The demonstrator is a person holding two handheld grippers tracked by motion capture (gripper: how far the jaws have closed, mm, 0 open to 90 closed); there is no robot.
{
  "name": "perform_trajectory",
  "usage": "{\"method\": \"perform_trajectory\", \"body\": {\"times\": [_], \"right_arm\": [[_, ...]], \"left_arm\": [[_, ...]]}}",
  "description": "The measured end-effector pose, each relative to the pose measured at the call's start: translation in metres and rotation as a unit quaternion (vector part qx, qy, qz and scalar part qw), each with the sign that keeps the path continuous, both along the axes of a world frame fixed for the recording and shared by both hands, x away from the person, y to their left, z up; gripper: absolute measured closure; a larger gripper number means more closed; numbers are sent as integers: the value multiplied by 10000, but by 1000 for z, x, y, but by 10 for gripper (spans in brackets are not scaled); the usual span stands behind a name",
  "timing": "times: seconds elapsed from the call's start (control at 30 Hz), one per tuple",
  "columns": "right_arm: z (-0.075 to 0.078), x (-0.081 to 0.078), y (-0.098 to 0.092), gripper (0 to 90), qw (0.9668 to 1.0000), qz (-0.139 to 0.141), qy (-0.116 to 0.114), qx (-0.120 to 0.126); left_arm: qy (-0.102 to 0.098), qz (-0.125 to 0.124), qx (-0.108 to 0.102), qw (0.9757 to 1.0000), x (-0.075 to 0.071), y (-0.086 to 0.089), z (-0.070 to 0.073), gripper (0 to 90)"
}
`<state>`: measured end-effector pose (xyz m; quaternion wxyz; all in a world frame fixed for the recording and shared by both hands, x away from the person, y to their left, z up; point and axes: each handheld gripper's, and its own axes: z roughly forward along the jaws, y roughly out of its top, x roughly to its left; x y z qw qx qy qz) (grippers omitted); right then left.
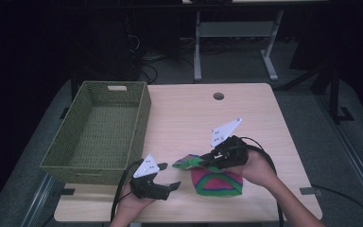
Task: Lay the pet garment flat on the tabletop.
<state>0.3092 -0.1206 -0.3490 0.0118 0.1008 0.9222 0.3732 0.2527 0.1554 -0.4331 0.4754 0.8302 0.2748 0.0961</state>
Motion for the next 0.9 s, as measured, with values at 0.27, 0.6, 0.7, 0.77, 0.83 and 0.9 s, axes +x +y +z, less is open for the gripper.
{"method": "perform_trajectory", "body": {"times": [0.27,0.6,0.7,0.77,0.83,0.9], "right_arm": [[12,0,-13,790,9997,-84,35,215],[19,-1,-25,790,9993,-133,-16,354],[20,-1,-29,790,9990,-147,25,412],[20,0,-30,790,9990,-153,18,426],[20,0,-31,790,9989,-156,23,433],[20,0,-33,790,9989,-173,3,430]], "left_arm": [[41,-120,-10,9999,8,-7,-2,221],[51,-317,-256,9992,22,-18,-6,271],[37,-336,-260,9991,26,-22,-7,297],[26,-335,-283,9990,29,-24,-8,333],[70,-339,-371,9987,32,-24,-8,360],[75,-307,-409,9987,33,-24,-8,417]]}}
